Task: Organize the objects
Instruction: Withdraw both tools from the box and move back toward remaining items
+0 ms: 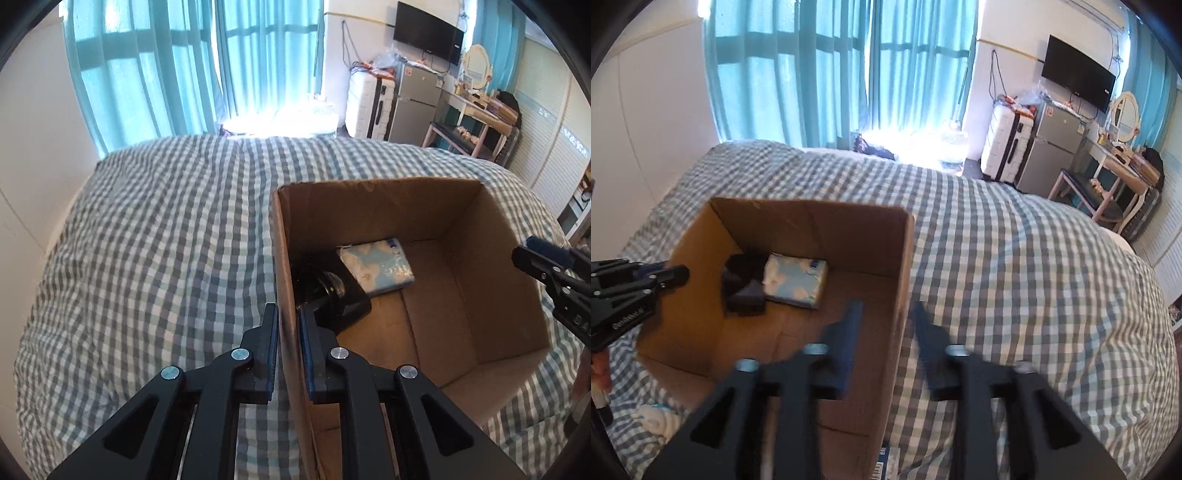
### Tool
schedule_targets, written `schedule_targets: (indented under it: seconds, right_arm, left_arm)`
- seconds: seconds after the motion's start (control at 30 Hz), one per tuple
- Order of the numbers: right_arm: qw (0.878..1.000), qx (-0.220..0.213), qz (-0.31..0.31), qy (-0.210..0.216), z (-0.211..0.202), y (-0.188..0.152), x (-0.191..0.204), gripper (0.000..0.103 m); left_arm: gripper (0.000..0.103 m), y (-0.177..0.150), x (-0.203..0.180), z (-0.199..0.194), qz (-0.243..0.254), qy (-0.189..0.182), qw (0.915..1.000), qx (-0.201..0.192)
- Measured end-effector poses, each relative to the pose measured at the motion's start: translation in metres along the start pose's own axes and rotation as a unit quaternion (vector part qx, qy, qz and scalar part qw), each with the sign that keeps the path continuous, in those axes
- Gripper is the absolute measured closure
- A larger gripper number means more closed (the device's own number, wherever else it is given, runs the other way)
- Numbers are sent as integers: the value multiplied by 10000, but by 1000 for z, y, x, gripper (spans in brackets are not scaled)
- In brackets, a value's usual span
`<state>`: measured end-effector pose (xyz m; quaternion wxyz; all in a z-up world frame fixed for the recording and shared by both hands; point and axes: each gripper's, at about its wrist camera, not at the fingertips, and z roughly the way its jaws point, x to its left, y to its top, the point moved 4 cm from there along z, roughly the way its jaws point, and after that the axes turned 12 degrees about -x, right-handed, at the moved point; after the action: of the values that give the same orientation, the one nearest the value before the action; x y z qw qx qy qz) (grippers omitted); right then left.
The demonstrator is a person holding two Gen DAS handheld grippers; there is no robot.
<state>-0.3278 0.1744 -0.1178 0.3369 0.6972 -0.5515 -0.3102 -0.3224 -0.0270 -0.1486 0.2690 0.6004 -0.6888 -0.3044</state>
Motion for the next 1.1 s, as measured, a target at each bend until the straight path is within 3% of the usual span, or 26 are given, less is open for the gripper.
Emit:
schedule_targets:
  seconds: [0.17,0.23,0.33,0.43,0.57,0.8,1.1]
  right_arm:
    - [9993,-369,2,93,-52,23,6,45]
    - [9985,-539,0,78,-72,35,4,39]
    - [9966,-825,-29,63,-113,51,8,34]
    - [9943,-1066,-14,71,-148,63,12,28]
    - [9895,-1443,-33,31,-204,74,16,16]
    - [9811,-1932,5,-87,-283,76,10,10]
    - [9748,-2223,117,-141,-337,54,7,7]
  left_arm:
    - [62,15,4,-43,4,80,9994,-323]
    - [38,22,6,-63,-37,94,9987,-509]
    - [24,35,7,-104,-58,138,9956,-925]
    - [17,45,6,-145,-67,211,9916,-1273]
    - [11,55,2,-201,-82,258,9846,-1728]
    - [7,54,-12,-272,-36,201,9737,-2271]
    - [6,35,-21,-313,-163,121,9682,-2495]
